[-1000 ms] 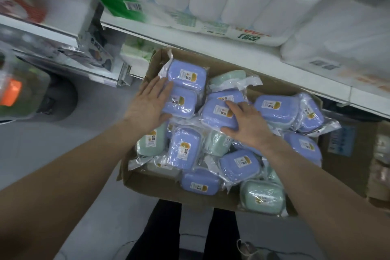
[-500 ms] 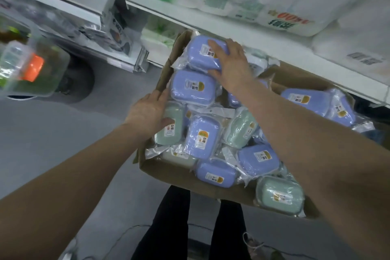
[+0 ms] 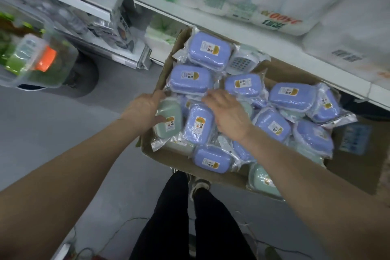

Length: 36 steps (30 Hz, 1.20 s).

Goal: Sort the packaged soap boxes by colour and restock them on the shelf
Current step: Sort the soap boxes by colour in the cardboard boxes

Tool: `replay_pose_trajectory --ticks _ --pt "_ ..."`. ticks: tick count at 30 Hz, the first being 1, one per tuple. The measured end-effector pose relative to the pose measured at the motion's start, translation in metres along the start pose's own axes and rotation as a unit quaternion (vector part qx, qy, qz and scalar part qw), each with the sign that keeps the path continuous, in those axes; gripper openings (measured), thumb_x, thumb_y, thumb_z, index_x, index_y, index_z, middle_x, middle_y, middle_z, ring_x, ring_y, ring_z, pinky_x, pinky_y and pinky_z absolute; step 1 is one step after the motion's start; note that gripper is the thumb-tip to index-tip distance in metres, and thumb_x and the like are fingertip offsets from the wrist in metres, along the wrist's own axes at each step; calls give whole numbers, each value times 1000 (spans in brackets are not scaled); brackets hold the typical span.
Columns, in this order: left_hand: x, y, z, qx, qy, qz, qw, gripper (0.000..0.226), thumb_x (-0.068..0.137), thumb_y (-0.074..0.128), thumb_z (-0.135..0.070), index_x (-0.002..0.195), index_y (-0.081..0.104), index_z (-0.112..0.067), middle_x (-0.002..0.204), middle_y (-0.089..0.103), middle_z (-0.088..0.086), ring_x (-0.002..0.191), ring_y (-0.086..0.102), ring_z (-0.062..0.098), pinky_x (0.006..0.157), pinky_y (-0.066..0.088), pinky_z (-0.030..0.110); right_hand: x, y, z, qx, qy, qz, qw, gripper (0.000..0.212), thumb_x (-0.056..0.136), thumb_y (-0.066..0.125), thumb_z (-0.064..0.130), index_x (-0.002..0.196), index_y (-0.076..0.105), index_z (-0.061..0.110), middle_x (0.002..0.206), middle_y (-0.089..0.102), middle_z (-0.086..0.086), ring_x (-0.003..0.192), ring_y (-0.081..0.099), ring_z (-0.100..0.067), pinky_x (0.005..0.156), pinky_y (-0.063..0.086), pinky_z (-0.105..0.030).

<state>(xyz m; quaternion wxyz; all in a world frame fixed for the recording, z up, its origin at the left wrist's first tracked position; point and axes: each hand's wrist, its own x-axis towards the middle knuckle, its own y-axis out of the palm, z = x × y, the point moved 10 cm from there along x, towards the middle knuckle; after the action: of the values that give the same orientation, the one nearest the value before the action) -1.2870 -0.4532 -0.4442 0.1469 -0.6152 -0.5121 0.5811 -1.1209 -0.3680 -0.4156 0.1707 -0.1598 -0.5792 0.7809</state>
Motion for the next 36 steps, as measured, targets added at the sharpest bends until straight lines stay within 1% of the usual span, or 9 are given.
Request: replay_pose_trajectory --ticks 3,5,7,11,19,24,28,32,36 --pt "-15 9 7 -36 -43 -9 998 66 77 77 -38 126 39 -17 113 59 13 99 57 33 76 41 34 -24 49 33 -72 -115 196 971 91 77 60 -10 153 26 26 163 17 -4 149 15 -34 118 21 -49" --pt "-30 18 12 -74 -63 -26 995 70 77 77 -37 131 38 -16 120 56 14 104 57 35 83 43 37 -29 65 36 -147 -145 259 944 88 89 58 6 157 7 29 165 -1 1 151 0 -30 119 11 -45" --pt "-47 25 15 -95 -71 -44 992 75 81 73 -37 141 33 -17 127 52 16 109 54 38 89 42 40 -22 64 32 -197 -128 253 938 84 92 58 14 157 5 26 165 4 1 150 8 -30 117 17 -42" --pt "-81 35 33 -140 -115 -79 980 71 86 67 -38 146 32 -19 127 49 19 110 52 42 93 42 45 -13 48 28 -222 -103 193 950 61 84 64 11 142 44 13 146 42 -11 131 41 -34 103 38 -42" --pt "-91 27 52 -184 -139 -97 968 64 91 62 -36 144 34 -14 130 49 19 117 49 39 98 39 43 -9 30 -6 -115 103 120 981 89 69 79 50 135 42 4 129 51 -18 119 47 -35 95 45 -46" --pt "-75 32 62 -187 -110 -81 973 64 91 61 -38 144 34 -14 130 49 17 117 49 36 99 40 44 24 56 19 -91 76 89 989 87 66 82 48 134 47 7 113 57 -20 104 53 -38 85 50 -46" --pt "-71 43 69 -179 -92 -66 977 65 91 61 -38 145 34 -13 133 49 16 119 48 34 100 37 40 30 89 32 -84 71 118 987 88 71 82 45 141 40 12 129 49 -22 118 47 -38 94 48 -46" --pt "-77 44 68 -207 -93 -57 972 66 91 62 -36 146 34 -12 137 47 16 122 47 32 102 35 36 17 92 33 -51 95 145 984 75 89 61 48 151 30 19 150 33 -22 137 32 -40 109 39 -49" --pt "-83 29 51 -253 -72 -52 963 61 91 63 -33 142 38 -12 135 51 13 120 50 31 100 37 34 -4 43 43 26 97 54 993 63 99 32 53 141 46 9 136 51 -19 124 49 -37 101 46 -50"
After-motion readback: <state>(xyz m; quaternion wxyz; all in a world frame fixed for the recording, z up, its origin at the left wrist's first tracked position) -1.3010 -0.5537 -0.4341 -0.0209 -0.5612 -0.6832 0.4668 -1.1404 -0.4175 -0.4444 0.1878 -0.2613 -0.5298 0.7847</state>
